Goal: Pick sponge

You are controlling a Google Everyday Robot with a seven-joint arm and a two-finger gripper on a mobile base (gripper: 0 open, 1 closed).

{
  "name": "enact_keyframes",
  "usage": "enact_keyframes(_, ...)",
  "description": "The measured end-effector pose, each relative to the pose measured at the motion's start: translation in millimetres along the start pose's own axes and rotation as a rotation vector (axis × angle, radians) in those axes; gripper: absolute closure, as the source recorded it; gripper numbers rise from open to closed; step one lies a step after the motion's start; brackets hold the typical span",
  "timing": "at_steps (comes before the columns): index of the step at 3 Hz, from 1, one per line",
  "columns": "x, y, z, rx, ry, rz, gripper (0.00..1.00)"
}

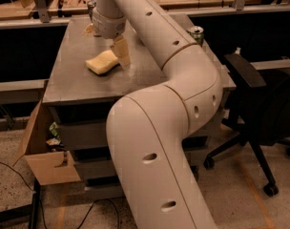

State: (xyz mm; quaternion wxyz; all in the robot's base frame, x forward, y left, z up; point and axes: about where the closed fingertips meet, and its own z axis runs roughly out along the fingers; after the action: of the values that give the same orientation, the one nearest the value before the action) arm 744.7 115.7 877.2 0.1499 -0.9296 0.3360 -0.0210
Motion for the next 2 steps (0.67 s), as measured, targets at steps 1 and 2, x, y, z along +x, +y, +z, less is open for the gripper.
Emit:
enact_keyframes(1,-4.0,-19.9,30.7,-0.016,0.002,-0.012,0.00)
enact_keyframes(2,-2.4,-25.6,56.8,-0.044,0.009,-0.012,0.19)
